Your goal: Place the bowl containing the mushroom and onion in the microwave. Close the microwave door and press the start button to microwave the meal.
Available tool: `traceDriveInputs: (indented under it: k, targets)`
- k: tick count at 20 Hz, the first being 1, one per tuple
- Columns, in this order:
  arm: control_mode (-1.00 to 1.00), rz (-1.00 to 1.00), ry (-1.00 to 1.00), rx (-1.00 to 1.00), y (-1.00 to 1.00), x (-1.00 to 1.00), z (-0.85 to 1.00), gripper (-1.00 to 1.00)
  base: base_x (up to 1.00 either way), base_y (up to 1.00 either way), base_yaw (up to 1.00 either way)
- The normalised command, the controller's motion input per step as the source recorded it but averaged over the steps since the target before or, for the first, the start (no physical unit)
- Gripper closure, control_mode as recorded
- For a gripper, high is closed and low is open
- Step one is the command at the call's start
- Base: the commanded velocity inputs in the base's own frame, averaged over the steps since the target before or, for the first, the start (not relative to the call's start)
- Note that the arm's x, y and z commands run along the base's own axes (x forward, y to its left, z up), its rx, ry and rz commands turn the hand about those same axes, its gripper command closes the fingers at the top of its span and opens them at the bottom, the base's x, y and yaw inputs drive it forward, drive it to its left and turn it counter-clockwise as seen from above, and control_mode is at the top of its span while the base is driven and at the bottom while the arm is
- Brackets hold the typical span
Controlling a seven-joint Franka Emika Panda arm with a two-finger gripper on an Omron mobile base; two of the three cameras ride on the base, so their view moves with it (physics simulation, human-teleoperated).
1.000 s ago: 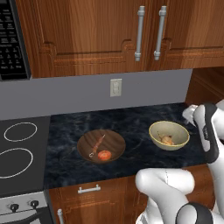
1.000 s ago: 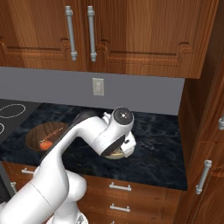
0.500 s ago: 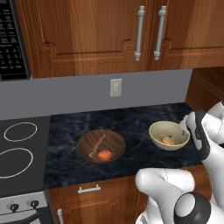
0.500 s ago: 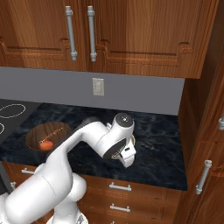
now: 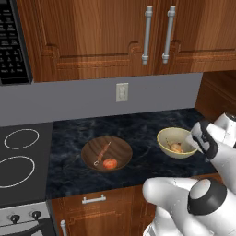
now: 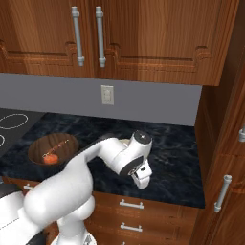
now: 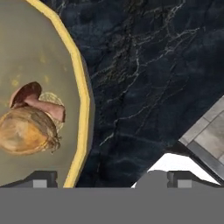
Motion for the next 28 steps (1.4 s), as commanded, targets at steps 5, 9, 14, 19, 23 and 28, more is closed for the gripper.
traceDriveInputs:
  k: [5,9,14,19,23,28]
  targets:
    - [-1.0,0.0,0.02,0.09,-0.15,0.25,-0.19,-1.0,0.0,0.0,0.0]
    - [-1.0,0.0,0.0,0.14,-0.23,0.23,-0.12,-1.0,0.0,0.0,0.0]
    - [-1.0,0.0,0.0,0.12,-0.08,0.24,-0.09,-1.0,0.0,0.0,0.0]
    - [-1.0,0.0,0.0,0.05,0.0,0.27,-0.06,-1.0,0.0,0.0,0.0]
    - [-1.0,0.0,0.0,0.02,0.0,0.26,-0.12,-1.0,0.0,0.0,0.0]
    - [-1.0,0.0,0.0,0.01,0.02,0.12,-0.17,-1.0,0.0,0.0,0.0]
